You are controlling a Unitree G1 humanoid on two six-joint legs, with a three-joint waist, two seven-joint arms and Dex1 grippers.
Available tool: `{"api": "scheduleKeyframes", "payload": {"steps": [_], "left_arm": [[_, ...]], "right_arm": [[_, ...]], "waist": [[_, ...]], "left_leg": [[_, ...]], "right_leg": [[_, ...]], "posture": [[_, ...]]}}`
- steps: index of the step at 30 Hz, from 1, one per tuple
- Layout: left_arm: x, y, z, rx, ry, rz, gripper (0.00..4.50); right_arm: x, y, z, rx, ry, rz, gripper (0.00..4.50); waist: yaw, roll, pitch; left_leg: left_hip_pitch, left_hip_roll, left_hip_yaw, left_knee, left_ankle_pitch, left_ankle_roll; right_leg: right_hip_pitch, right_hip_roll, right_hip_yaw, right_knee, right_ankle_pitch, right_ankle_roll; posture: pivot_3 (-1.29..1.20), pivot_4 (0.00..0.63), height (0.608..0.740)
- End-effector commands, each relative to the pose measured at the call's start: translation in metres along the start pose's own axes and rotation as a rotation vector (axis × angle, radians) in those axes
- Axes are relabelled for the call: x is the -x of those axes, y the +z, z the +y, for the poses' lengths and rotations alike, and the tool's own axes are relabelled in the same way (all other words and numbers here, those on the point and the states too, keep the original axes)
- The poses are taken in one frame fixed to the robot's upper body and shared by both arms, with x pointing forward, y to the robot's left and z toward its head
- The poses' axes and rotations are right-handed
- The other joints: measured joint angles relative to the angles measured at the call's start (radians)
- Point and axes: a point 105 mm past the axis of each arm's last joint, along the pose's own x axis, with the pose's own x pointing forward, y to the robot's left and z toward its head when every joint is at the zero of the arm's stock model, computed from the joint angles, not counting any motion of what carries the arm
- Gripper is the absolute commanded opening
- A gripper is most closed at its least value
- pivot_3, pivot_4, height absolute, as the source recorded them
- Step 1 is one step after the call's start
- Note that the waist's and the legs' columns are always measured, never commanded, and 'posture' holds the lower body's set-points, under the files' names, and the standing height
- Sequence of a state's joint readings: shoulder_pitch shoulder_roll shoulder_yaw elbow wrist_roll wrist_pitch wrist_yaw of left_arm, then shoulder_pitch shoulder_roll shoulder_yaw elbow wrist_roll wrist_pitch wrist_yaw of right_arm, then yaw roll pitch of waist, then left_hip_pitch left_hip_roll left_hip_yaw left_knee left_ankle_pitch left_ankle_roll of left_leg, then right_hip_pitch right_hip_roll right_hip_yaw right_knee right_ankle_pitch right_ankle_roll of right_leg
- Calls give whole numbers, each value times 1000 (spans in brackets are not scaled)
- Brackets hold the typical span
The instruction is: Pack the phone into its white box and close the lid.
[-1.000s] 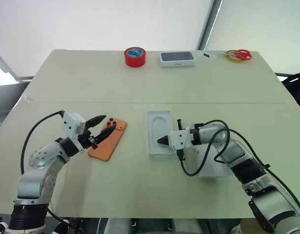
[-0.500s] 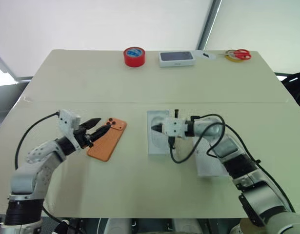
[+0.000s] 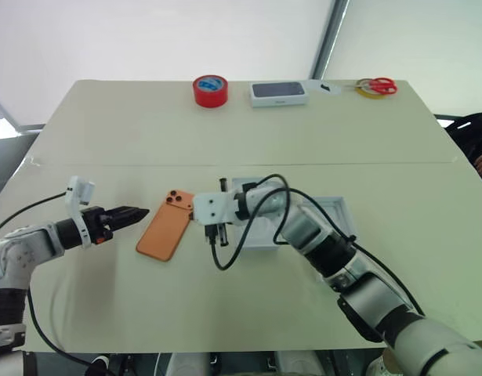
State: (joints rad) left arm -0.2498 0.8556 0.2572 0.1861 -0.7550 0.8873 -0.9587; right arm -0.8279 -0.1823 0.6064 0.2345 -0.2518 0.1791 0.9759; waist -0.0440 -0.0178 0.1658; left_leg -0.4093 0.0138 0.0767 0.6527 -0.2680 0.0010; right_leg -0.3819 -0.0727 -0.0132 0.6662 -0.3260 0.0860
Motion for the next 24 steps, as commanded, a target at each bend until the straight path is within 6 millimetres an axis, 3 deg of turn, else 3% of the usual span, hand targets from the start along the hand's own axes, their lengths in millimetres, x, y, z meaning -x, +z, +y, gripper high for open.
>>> {"api": "scheduleKeyframes", "payload": {"steps": [1,4,15,21,24], "left_arm": [[1,-7,2,-19,-13,62,2872],[-1,-15,5,-9,-28,100,2872],[-39,-51,-3,56,-149,197,2872],[-50,-62,-8,77,-173,241,2872],[-52,-55,-7,131,-165,234,2872]], "right_arm": [[-8,7,4,8,49,28,37],[-11,2,9,-92,81,53,37],[-23,-7,5,-57,-24,98,37],[-20,-13,4,-70,-35,111,37],[-19,-13,3,-73,-39,110,37]], "waist": [[0,0,0],[0,0,0],[8,0,-5],[18,3,-10],[26,3,-12]], "left_leg": [[0,0,0,0,0,0],[-3,0,1,0,0,0],[-2,-1,1,1,0,0],[0,-2,1,1,0,0],[2,-2,1,1,0,0]], "right_leg": [[-1,0,0,1,0,0],[-4,0,0,1,0,0],[-3,-2,0,3,0,0],[-1,-2,0,3,0,0],[0,-3,0,3,0,0]], "posture": [[0,150,730],[0,150,730],[0,150,730],[0,150,730],[0,150,730]]}}
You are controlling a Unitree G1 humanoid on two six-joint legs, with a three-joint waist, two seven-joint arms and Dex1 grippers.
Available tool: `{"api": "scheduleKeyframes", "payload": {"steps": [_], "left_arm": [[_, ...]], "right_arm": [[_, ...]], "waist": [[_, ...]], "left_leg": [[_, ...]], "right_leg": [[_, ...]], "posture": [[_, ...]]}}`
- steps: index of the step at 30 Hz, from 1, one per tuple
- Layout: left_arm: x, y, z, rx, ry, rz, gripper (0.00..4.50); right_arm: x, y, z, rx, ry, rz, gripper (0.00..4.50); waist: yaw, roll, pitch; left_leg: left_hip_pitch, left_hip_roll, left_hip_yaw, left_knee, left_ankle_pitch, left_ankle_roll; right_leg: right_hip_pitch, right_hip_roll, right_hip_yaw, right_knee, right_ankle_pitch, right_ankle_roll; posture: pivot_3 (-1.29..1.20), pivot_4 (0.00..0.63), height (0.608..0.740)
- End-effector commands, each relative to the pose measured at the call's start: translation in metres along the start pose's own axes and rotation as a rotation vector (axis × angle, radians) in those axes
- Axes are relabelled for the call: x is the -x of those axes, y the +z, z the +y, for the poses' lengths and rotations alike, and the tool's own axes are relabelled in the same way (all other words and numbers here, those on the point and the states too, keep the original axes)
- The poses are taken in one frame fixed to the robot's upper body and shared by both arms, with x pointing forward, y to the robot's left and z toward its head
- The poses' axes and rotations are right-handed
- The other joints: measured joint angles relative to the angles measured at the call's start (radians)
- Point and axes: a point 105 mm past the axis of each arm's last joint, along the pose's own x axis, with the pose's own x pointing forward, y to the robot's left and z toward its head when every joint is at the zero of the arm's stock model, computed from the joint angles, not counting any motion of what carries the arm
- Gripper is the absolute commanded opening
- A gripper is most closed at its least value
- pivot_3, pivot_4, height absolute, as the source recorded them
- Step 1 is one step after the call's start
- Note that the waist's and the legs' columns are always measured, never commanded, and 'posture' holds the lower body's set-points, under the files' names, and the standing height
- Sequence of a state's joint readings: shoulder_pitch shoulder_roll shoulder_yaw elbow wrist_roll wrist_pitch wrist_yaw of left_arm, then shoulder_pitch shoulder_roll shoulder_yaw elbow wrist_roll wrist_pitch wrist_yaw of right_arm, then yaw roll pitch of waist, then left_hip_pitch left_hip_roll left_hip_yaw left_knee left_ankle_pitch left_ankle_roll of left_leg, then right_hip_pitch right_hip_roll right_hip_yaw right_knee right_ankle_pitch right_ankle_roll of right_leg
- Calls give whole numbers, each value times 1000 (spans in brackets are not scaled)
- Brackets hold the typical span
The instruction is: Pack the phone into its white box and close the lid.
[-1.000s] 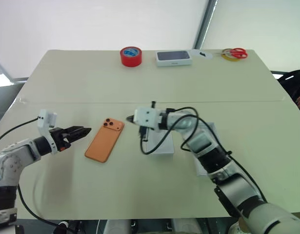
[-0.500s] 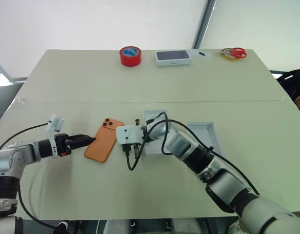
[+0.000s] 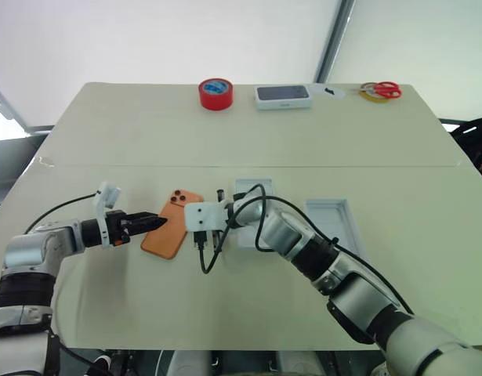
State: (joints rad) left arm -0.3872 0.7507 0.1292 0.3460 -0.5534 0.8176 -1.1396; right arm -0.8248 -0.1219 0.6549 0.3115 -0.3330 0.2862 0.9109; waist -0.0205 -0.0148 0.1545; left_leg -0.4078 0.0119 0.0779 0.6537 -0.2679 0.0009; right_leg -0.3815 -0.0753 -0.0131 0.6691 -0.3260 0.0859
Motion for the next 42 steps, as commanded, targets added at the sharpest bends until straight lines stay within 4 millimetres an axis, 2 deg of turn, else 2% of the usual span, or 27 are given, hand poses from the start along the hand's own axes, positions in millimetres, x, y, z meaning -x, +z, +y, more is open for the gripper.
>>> {"api": "scheduleKeyframes", "payload": {"steps": [1,7,13,21,30,31,32,34,42], "left_arm": [[-19,-34,-4,169,-51,126,2872],[-21,-22,-7,137,-28,169,2872],[-26,-11,-26,129,-99,132,2872],[-25,-3,-22,125,-54,106,2872],[-14,-1,-13,266,-40,6,2872],[-15,-1,-13,269,-42,6,2298],[-15,-1,-15,281,-51,6,1949],[-15,-2,-16,278,-56,11,963],[-13,-10,-16,334,-48,21,963]], "right_arm": [[2,5,-5,-3,-31,-19,37],[1,2,-7,1,-41,-13,37],[0,3,-7,0,-44,-17,37],[1,1,-9,7,-51,-14,37],[0,2,-8,25,-52,-13,37],[0,2,-8,28,-53,-13,0],[1,2,-9,25,-55,-14,0],[2,3,-11,25,-59,-15,0],[3,2,-14,32,-75,-13,0]], "waist": [[4,0,-1],[6,0,-1],[5,0,-1],[4,-1,-1],[-2,-1,-1],[-2,-1,-1],[-3,-1,-1],[-2,-1,-1],[-3,-2,0]], "left_leg": [[0,0,0,0,0,0],[0,0,0,1,0,0],[0,0,-1,0,0,0],[0,-1,-1,0,0,0],[-1,-1,-1,0,0,0],[-1,-1,-1,0,0,0],[-1,-1,-1,0,0,0],[-2,-1,-1,0,0,0],[-2,-1,0,-1,0,0]], "right_leg": [[0,0,0,0,0,0],[0,0,0,0,0,0],[0,0,0,0,0,0],[0,-1,0,0,0,0],[-2,-1,0,0,0,0],[-2,-1,0,0,0,0],[-2,-1,0,0,0,0],[-2,-1,0,0,0,0],[-3,-1,0,0,0,0]], "posture": [[0,150,730],[0,150,730],[0,150,730],[0,150,730],[0,150,730],[0,150,730],[0,150,730],[0,150,730],[0,150,730]]}}
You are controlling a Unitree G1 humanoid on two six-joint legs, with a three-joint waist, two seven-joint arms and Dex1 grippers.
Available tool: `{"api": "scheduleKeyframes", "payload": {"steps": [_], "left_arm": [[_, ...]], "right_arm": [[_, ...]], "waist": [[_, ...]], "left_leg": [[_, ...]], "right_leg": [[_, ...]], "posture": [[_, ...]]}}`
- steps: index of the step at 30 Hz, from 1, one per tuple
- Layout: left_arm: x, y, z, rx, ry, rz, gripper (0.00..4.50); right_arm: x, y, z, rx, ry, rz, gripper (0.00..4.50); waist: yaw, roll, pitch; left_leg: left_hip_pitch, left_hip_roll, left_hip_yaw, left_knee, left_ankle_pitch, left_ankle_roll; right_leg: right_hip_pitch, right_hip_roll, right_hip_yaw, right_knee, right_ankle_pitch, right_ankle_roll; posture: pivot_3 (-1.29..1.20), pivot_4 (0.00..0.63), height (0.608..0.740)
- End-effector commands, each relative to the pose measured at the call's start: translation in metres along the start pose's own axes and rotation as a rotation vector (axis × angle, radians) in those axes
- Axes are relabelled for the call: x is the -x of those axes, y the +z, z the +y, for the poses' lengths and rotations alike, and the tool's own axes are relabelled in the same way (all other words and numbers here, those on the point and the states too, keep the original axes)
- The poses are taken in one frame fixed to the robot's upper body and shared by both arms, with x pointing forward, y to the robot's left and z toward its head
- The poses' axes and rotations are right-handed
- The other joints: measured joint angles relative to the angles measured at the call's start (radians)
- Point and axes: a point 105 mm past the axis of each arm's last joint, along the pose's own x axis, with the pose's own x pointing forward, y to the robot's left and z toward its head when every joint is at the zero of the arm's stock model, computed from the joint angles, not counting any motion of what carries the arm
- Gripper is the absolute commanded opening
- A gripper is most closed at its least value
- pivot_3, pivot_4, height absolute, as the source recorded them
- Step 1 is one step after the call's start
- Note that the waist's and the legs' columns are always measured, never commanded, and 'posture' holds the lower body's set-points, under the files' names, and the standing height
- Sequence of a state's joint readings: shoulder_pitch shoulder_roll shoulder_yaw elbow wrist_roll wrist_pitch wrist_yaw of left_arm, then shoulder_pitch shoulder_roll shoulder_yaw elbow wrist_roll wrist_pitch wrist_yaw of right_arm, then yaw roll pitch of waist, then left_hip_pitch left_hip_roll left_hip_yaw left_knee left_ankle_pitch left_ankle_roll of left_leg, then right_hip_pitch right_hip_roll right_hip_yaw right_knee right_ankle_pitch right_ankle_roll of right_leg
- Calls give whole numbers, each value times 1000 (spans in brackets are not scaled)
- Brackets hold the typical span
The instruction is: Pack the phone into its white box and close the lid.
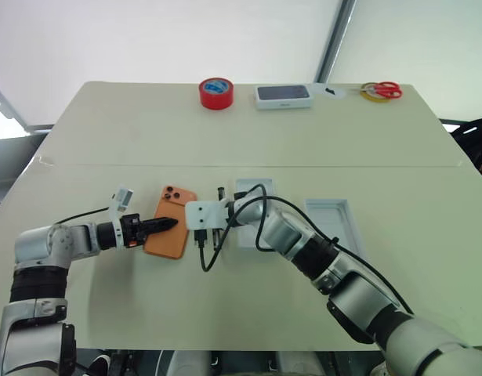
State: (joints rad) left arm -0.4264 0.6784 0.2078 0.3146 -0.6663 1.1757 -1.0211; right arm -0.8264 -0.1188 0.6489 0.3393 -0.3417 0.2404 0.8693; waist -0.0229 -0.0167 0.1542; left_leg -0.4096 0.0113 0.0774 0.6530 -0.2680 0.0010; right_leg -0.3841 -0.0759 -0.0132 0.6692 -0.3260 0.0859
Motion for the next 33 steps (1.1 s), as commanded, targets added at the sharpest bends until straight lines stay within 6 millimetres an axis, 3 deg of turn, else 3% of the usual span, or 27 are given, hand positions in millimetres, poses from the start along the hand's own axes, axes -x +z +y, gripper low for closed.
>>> {"api": "scheduleKeyframes", "payload": {"steps": [1,5,11,15,19,22,26,30,33], "left_arm": [[1,-4,1,41,0,3,963],[2,-2,0,69,-8,-16,16],[9,-1,-14,66,-101,-55,16],[10,8,-21,20,-115,-156,16],[10,9,-27,26,-138,-217,16],[8,7,-32,50,-169,-245,0],[8,7,-40,107,-225,-268,0],[6,9,-45,96,-227,-296,0],[3,9,-47,87,-223,-297,0]], "right_arm": [[4,3,-10,9,-36,-6,0],[5,6,-12,4,-51,-27,0],[19,29,-36,-20,-177,-177,0],[43,39,-52,-53,-259,-295,0],[62,27,-37,-175,-128,-359,0],[82,7,-18,-205,-13,-326,885],[110,-27,17,-58,86,-210,2879],[131,-29,32,-115,127,-254,2879],[136,-31,36,-83,114,-251,2879]], "waist": [[0,0,0],[1,0,0],[-10,-1,0],[-19,-1,1],[-19,-2,1],[-18,-3,2],[-13,-4,2],[-22,-4,2],[-20,-4,2]], "left_leg": [[0,0,0,0,0,0],[0,0,0,0,0,0],[-1,0,0,-1,0,0],[-2,0,0,-1,0,0],[-2,0,0,-2,0,0],[-2,0,0,-1,0,0],[-3,0,0,-1,0,1],[-3,0,0,-2,0,0],[-2,1,0,-3,0,-1]], "right_leg": [[0,0,0,0,0,0],[1,0,0,0,0,0],[-2,0,0,0,0,0],[-3,0,0,0,0,0],[-3,0,0,0,0,0],[-2,-1,0,-1,0,0],[-2,-1,0,-2,0,0],[-2,-1,0,-3,0,0],[-2,0,0,-3,0,0]], "posture": [[0,150,730],[0,150,730],[0,150,730],[0,150,730],[0,150,730],[0,150,730],[0,150,730],[0,150,730],[0,150,730]]}}
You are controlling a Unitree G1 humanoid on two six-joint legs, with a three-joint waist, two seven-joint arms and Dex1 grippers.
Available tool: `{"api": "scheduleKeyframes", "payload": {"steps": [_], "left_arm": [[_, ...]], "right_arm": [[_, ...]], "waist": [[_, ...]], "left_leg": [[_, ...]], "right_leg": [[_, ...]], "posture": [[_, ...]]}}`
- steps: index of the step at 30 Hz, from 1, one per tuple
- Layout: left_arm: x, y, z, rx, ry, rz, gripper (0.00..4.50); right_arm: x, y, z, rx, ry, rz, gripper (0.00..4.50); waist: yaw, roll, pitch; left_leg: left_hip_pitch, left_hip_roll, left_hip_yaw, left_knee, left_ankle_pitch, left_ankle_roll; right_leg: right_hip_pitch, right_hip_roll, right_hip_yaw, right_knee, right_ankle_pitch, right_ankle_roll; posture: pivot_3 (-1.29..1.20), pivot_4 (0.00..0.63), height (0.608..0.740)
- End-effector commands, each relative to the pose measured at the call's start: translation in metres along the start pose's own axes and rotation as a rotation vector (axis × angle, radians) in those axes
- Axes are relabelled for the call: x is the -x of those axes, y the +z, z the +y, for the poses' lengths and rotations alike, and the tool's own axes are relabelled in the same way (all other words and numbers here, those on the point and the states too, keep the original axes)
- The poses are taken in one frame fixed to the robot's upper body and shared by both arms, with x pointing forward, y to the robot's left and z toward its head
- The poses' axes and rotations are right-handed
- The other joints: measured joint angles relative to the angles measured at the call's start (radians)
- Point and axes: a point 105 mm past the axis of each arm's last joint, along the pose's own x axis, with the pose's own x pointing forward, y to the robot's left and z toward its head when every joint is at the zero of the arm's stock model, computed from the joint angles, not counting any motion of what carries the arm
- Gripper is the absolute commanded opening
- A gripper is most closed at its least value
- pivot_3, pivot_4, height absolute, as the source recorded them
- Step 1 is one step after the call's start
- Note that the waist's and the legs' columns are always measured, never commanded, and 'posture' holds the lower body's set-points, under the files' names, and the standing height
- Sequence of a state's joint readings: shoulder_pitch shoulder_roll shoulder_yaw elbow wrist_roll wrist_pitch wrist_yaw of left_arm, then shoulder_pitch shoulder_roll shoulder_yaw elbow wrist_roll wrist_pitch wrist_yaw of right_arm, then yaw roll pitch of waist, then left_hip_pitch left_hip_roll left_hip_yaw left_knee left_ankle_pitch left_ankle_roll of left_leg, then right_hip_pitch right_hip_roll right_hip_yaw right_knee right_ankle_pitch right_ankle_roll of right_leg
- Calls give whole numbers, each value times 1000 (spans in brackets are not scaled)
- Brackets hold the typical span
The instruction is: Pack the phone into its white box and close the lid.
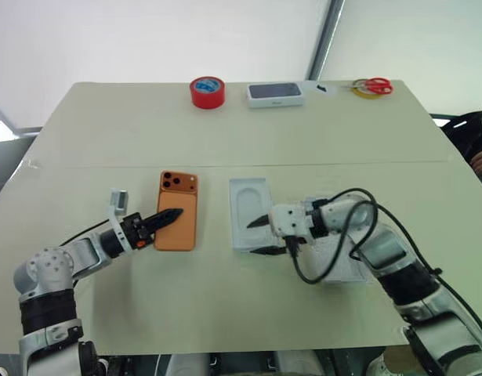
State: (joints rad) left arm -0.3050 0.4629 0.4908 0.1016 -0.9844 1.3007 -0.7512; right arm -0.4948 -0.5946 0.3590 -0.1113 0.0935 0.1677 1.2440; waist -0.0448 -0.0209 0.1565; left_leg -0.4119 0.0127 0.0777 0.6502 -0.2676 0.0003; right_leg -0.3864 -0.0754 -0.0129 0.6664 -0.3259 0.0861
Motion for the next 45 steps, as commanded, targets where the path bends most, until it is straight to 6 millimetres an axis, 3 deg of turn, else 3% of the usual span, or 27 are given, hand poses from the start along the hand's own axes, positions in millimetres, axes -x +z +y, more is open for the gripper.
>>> {"api": "scheduleKeyframes", "payload": {"steps": [1,6,8,28,31,34,41,45], "left_arm": [[1,10,-15,-50,-45,-35,0],[-2,8,-14,-47,-36,-23,0],[-3,7,-13,-43,-33,-21,0],[-4,8,-15,-64,-21,-20,0],[-3,10,-16,-66,-17,-21,0],[-3,13,-18,-73,-20,-25,0],[-21,25,-32,-118,-57,-56,0],[-35,32,-42,-146,-78,-81,0]], "right_arm": [[10,13,-1,90,-33,-34,2879],[9,1,5,108,-38,-14,2879],[6,-7,9,103,-35,14,2371],[-1,-24,12,103,-33,76,2371],[0,-21,9,99,-45,64,1455],[0,-16,5,98,-68,51,15],[-13,6,0,51,-108,-18,15],[-29,12,-19,8,-209,6,15]], "waist": [[4,0,0],[15,-1,0],[20,-1,0],[29,-1,0],[29,-1,0],[29,-1,0],[31,-1,0],[31,-1,0]], "left_leg": [[0,0,0,0,0,0],[0,0,0,2,0,0],[0,0,0,2,0,0],[0,0,0,4,0,0],[0,0,0,4,0,0],[0,0,0,4,0,0],[0,0,-1,5,0,0],[0,0,-1,6,0,0]], "right_leg": [[0,0,0,0,0,0],[1,0,0,-1,0,0],[2,0,0,-1,0,0],[2,0,0,0,0,0],[3,0,0,0,0,0],[3,0,0,0,0,0],[4,0,-1,0,0,0],[3,0,-1,0,0,0]], "posture": [[0,150,730],[0,150,730],[0,150,730],[0,150,730],[0,150,730],[0,150,730],[0,150,730],[0,150,730]]}}
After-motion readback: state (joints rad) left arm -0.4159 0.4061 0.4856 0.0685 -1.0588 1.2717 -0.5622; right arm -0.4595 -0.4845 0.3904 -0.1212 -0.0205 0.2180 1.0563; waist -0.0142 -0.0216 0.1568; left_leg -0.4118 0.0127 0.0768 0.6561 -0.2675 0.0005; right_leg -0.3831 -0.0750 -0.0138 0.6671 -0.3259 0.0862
